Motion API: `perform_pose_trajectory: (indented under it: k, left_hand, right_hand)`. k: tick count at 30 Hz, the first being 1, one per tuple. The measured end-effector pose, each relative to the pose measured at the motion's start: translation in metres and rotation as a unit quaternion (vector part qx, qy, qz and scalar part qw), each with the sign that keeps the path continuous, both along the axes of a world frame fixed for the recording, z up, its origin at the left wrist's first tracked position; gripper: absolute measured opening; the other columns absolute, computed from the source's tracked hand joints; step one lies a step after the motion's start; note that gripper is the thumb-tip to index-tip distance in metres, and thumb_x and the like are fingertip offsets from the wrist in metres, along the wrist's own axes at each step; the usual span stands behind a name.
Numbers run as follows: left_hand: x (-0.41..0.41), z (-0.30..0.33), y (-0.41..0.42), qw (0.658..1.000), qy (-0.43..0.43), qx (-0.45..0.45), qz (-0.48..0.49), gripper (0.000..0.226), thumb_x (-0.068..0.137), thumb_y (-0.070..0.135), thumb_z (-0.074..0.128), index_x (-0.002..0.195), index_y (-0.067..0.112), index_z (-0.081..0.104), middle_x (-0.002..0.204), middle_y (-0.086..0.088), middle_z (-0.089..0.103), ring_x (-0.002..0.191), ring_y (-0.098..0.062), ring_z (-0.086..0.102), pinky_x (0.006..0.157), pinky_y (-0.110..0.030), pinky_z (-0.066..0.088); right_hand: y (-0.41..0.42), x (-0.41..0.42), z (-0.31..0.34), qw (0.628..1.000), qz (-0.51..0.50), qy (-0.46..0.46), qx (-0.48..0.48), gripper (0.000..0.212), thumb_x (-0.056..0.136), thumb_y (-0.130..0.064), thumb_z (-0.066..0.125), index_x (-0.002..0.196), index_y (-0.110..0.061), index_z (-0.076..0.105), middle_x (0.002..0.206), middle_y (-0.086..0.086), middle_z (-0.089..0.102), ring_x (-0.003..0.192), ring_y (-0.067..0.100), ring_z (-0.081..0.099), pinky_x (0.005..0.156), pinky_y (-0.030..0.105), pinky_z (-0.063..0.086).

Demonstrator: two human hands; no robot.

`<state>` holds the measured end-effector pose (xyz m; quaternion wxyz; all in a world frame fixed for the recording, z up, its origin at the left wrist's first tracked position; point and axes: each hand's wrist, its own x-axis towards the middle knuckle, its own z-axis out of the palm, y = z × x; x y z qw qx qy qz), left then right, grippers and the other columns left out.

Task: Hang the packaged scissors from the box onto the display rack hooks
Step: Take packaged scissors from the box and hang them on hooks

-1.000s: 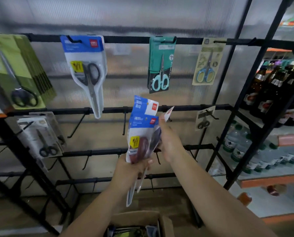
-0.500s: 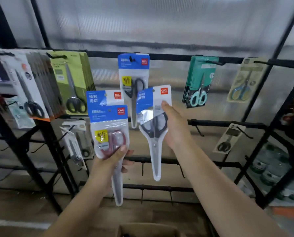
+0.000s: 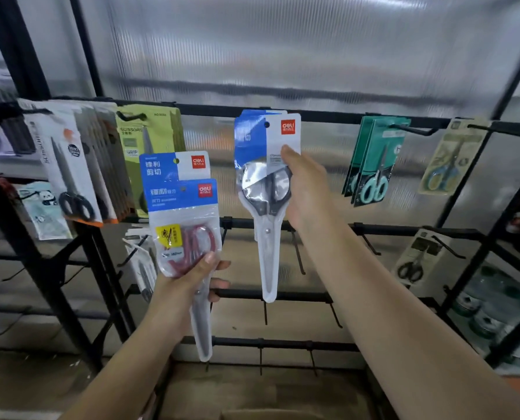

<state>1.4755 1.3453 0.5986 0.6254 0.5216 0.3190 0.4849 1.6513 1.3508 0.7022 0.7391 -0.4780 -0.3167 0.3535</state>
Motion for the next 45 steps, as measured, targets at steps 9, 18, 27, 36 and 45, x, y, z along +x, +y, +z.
perform_pose_trajectory:
  k: [9, 18, 27, 36, 45]
  left_hand:
    - [-0.004, -0.001, 0.01, 1.0, 0.005, 0.014, -0.016, 0.022, 0.079, 0.018, 0.069, 0.1, 0.018, 0.062, 0.079, -0.002, 0.074, 0.059, -0.019, 0.068, 0.047, -0.024, 0.051]
    - [-0.004, -0.007, 0.021, 0.999, -0.014, -0.017, -0.036, 0.029, 0.071, 0.02, 0.074, 0.098, 0.016, 0.064, 0.08, -0.007, 0.073, 0.058, -0.021, 0.066, 0.046, -0.026, 0.048]
    - [0.001, -0.011, 0.026, 0.998, -0.02, -0.025, -0.056, 0.054, 0.054, 0.043, 0.073, 0.1, 0.015, 0.064, 0.084, -0.009, 0.073, 0.059, -0.021, 0.067, 0.046, -0.025, 0.049]
    - [-0.002, -0.016, 0.025, 0.997, -0.014, -0.02, -0.072, 0.072, 0.043, 0.05, 0.082, 0.102, 0.014, 0.064, 0.088, -0.011, 0.073, 0.061, -0.022, 0.067, 0.047, -0.026, 0.049]
    - [-0.003, -0.009, 0.024, 0.998, 0.004, -0.011, -0.056, 0.028, 0.074, 0.027, 0.061, 0.099, 0.015, 0.064, 0.085, -0.008, 0.074, 0.059, -0.019, 0.067, 0.049, -0.026, 0.05]
  right_hand:
    - [0.007, -0.014, 0.01, 0.998, -0.021, 0.051, -0.001, 0.014, 0.093, -0.02, 0.056, 0.103, -0.013, 0.061, 0.088, 0.003, 0.067, 0.087, 0.021, 0.066, 0.078, 0.036, 0.054]
    - [-0.009, -0.011, 0.002, 0.997, -0.04, 0.066, 0.014, 0.03, 0.091, -0.027, 0.059, 0.115, -0.009, 0.062, 0.098, 0.004, 0.07, 0.084, 0.017, 0.068, 0.066, 0.025, 0.053]
    - [-0.008, -0.013, 0.01, 0.997, -0.071, 0.031, 0.014, 0.009, 0.091, -0.028, 0.06, 0.083, -0.022, 0.06, 0.082, -0.007, 0.067, 0.077, 0.007, 0.065, 0.06, 0.02, 0.049]
    - [-0.004, -0.015, 0.008, 0.994, -0.097, 0.037, 0.015, 0.011, 0.09, -0.025, 0.062, 0.082, -0.019, 0.06, 0.079, -0.005, 0.066, 0.073, 0.007, 0.064, 0.059, 0.023, 0.049]
    - [0.028, -0.003, 0.012, 0.989, -0.143, -0.005, -0.032, 0.016, 0.089, -0.025, 0.063, 0.076, -0.018, 0.056, 0.087, 0.003, 0.069, 0.083, 0.019, 0.069, 0.076, 0.037, 0.057]
